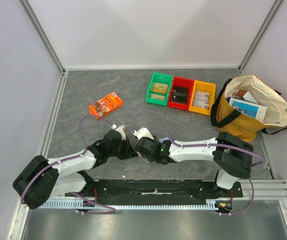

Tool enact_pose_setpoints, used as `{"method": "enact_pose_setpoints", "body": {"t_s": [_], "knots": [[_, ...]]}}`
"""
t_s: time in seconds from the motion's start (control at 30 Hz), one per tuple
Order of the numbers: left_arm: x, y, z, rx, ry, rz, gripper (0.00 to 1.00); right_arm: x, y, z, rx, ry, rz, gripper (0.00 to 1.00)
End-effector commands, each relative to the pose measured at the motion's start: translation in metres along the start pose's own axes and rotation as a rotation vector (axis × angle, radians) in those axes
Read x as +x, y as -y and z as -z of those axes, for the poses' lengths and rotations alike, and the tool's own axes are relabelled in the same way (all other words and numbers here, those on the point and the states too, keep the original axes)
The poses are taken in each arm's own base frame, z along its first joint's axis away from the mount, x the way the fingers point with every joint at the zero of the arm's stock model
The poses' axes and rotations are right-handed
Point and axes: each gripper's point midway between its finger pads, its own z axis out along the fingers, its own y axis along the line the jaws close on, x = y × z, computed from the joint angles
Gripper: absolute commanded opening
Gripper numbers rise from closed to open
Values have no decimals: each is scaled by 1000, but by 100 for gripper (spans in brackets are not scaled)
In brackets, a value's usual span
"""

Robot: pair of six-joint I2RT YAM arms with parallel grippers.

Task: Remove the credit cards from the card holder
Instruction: Remove the credit card from the card holder.

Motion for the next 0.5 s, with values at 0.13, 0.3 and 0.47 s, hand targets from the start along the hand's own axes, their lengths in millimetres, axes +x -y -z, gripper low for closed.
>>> {"method": "enact_pose_setpoints", "body": {"t_s": [0.13,0.3,0.47], "knots": [[-3,5,1,23,25,12,2,-8,9,0,60,28,5,59],[-3,6,2,25,25,10,2,-20,15,15,65,63,-10,55],[-2,4,2,21,21,8,2,-34,26,30,67,97,-32,55]]}}
